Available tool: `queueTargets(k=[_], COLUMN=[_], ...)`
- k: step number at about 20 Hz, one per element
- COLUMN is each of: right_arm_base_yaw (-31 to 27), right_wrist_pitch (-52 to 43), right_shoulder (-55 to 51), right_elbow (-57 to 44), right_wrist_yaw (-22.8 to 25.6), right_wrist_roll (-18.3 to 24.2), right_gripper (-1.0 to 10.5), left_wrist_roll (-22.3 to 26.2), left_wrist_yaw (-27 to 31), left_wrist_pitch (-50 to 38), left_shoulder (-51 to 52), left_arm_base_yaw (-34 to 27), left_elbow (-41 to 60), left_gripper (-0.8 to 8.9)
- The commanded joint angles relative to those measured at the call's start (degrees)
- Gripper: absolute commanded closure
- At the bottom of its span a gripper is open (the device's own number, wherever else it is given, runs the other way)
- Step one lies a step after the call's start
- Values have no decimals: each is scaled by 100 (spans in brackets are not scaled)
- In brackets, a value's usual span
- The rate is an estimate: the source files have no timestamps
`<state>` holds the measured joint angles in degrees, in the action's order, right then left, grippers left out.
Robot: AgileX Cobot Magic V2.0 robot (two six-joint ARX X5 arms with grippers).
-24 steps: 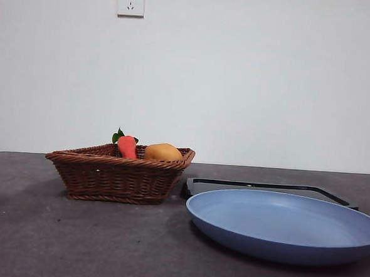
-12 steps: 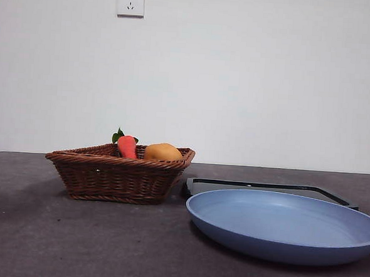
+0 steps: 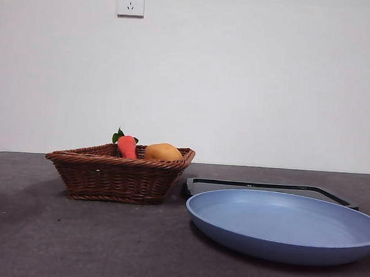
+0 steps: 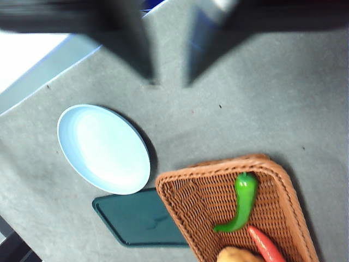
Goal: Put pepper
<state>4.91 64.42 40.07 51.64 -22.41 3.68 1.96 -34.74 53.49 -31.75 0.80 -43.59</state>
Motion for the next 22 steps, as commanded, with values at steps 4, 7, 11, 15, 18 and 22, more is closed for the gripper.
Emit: queueTargets(k=[4, 7, 11, 15, 18, 22], right_arm_base_yaw=[15, 15, 15, 15, 15, 55], right_wrist_pitch=[-61, -247, -710, -1416, -1832, -2144], right_shoulder=[109, 363, 1108, 2133, 2898, 3882], right_elbow=[94, 94, 94, 94, 94, 94], right_wrist_yaw=[-2, -2, -2, 2, 20, 24], right_wrist_roll=[-127, -181, -326, -367, -369, -354], right_gripper=[635, 635, 636, 636, 636, 637], left_wrist_roll=[83, 83, 83, 83, 83, 83], left_wrist_yaw=[-26, -24, -28, -26, -26, -24], left_wrist_pitch=[46, 35, 13, -20, -87, -157], left_shoulder=[-11, -11, -11, -11, -11, -11], left_arm_base_yaw=[-13, -13, -13, -11, -13, -13], left_elbow=[-76, -76, -76, -76, -76, -76], left_gripper=[479, 479, 480, 480, 480, 480])
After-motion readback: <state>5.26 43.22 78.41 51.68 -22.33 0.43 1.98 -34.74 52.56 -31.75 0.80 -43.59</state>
